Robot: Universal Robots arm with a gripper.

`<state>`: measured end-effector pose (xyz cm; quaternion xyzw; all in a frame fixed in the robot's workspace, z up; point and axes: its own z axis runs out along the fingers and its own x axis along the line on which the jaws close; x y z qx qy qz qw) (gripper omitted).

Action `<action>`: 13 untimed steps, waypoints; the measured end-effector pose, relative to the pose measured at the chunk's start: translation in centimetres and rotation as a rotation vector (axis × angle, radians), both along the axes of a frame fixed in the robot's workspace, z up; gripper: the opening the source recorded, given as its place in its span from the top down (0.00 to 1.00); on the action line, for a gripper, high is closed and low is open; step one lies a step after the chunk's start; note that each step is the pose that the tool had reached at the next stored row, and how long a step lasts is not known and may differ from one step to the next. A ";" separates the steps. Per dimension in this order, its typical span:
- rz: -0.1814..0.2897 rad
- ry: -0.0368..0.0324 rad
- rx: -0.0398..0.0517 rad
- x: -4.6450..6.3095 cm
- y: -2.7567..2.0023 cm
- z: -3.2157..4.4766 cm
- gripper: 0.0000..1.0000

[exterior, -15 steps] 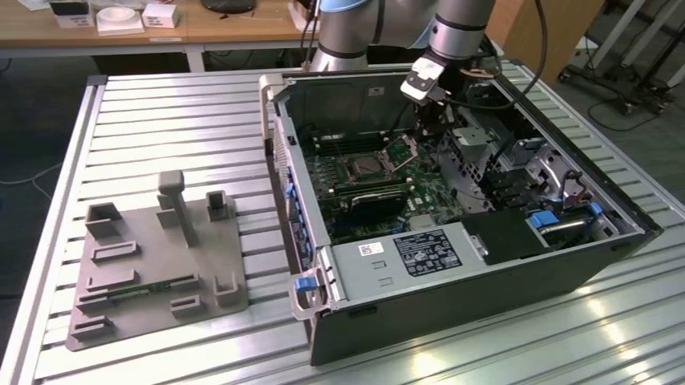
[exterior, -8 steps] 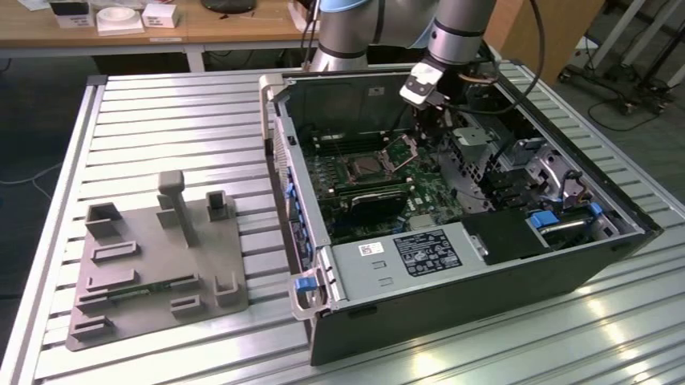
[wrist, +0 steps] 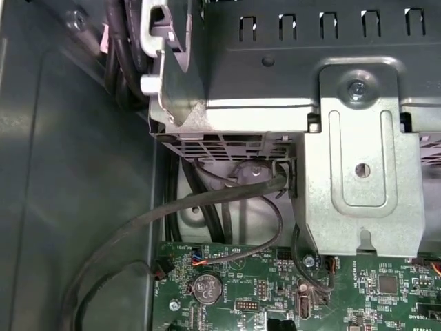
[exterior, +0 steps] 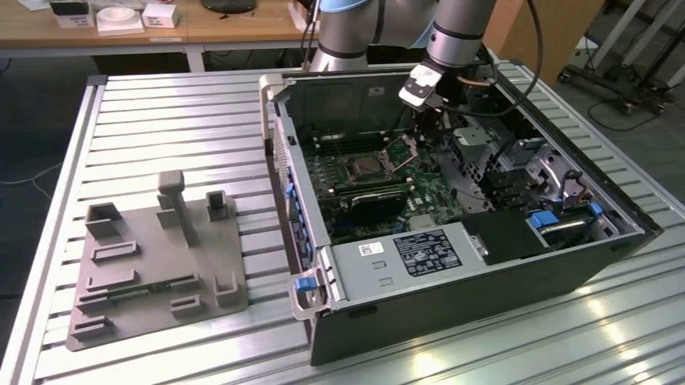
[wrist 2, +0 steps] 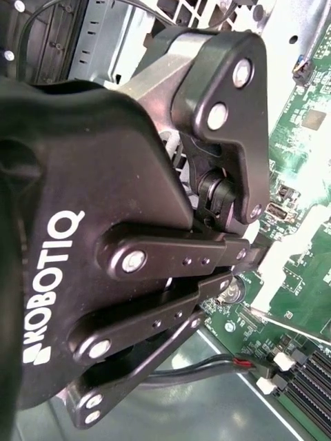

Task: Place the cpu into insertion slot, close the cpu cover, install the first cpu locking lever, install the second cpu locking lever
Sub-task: 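Close the cpu cover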

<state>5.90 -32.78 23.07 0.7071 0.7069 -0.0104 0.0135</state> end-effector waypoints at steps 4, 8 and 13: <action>0.000 0.0000 0.0000 -0.2 0.00 0.00 0.90; 0.000 0.0000 0.0000 -0.5 0.00 0.00 0.90; 0.000 -0.0001 0.0000 -0.8 0.00 0.01 0.90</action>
